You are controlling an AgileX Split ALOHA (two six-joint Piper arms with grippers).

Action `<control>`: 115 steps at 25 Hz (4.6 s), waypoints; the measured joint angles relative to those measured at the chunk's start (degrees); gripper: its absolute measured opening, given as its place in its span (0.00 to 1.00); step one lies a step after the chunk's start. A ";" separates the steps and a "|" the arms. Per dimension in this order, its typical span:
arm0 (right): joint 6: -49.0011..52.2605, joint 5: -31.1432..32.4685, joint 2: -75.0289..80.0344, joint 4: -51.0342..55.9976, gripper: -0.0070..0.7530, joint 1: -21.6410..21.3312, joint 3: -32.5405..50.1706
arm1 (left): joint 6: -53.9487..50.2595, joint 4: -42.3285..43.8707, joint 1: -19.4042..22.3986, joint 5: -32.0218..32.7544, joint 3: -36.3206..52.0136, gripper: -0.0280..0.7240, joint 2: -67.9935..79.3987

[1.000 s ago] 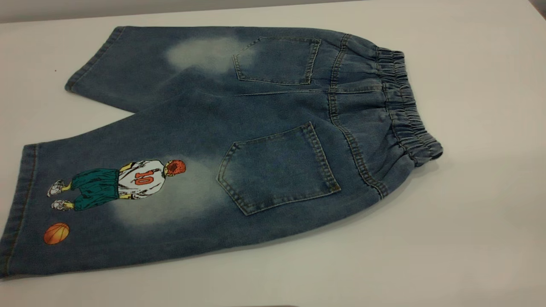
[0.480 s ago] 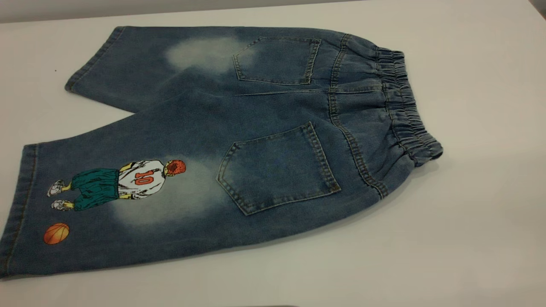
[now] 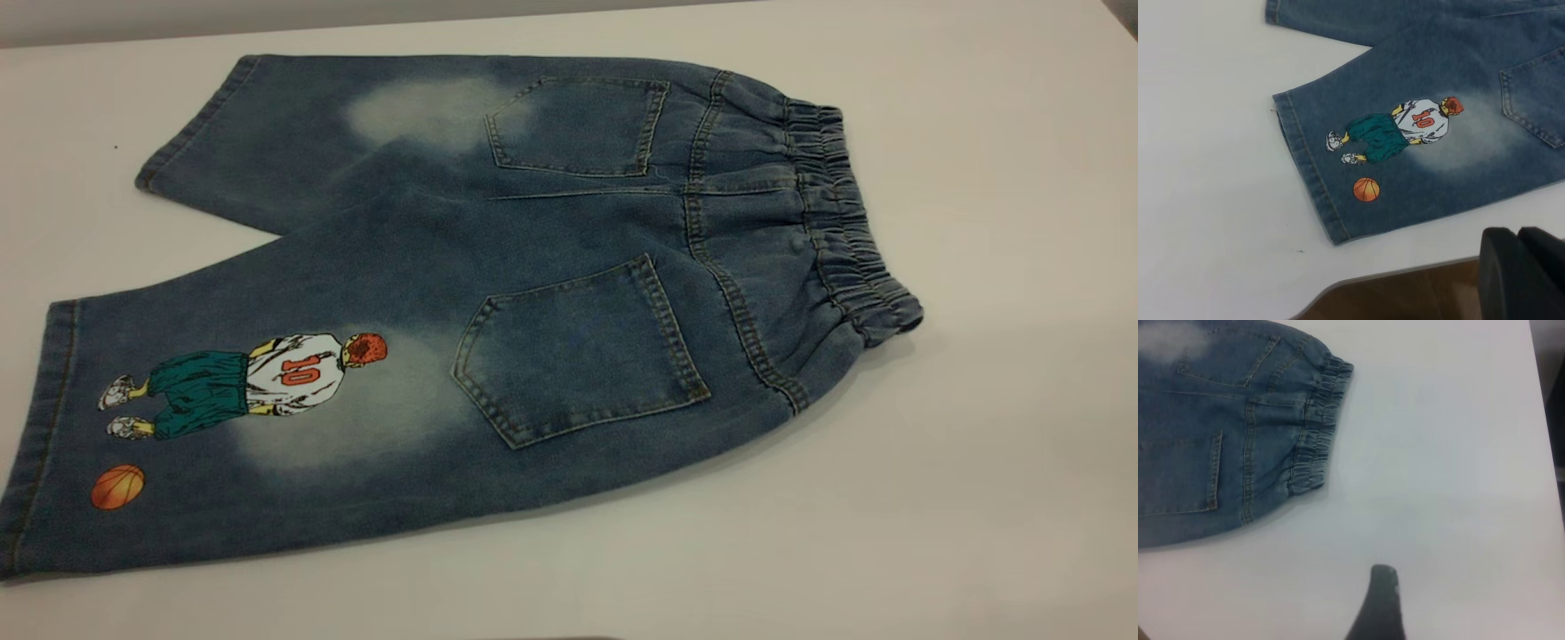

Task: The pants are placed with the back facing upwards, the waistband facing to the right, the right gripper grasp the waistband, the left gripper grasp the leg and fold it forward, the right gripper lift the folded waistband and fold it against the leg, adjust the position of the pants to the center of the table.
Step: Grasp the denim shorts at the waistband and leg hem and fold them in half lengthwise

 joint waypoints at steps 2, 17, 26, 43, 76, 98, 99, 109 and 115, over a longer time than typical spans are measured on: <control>0.00 0.00 0.00 0.00 0.76 0.00 0.00 | 0.00 0.00 0.00 0.00 0.00 0.10 0.00; 0.00 0.00 0.00 0.00 0.76 0.00 0.00 | 0.00 0.00 0.00 0.00 0.00 0.10 0.00; 0.00 0.00 0.00 0.21 0.76 0.00 0.00 | 0.00 -0.46 0.00 0.00 0.00 0.11 0.00; -1.47 0.00 0.00 2.70 0.76 0.00 0.00 | 0.00 -0.53 0.00 0.00 0.00 0.12 0.00; -16.94 -20.22 38.83 20.77 0.76 0.00 -0.68 | 25.29 -15.29 0.00 -19.45 -5.53 0.57 42.24; -50.80 -31.38 97.38 66.15 0.76 0.00 -11.03 | 42.01 -30.70 -4.26 -33.83 -5.63 0.66 78.84; -51.09 -31.54 99.21 66.77 0.76 0.00 -11.88 | 42.01 -30.70 -4.36 -34.07 -5.69 0.66 79.83; -55.48 -30.02 115.07 71.51 0.76 -3.78 -17.13 | 42.06 -30.76 -4.36 -34.93 -6.73 0.66 82.36; -57.86 -26.14 117.40 72.23 0.76 -9.19 -17.47 | 42.11 -30.76 -4.36 -34.98 -6.73 0.66 82.36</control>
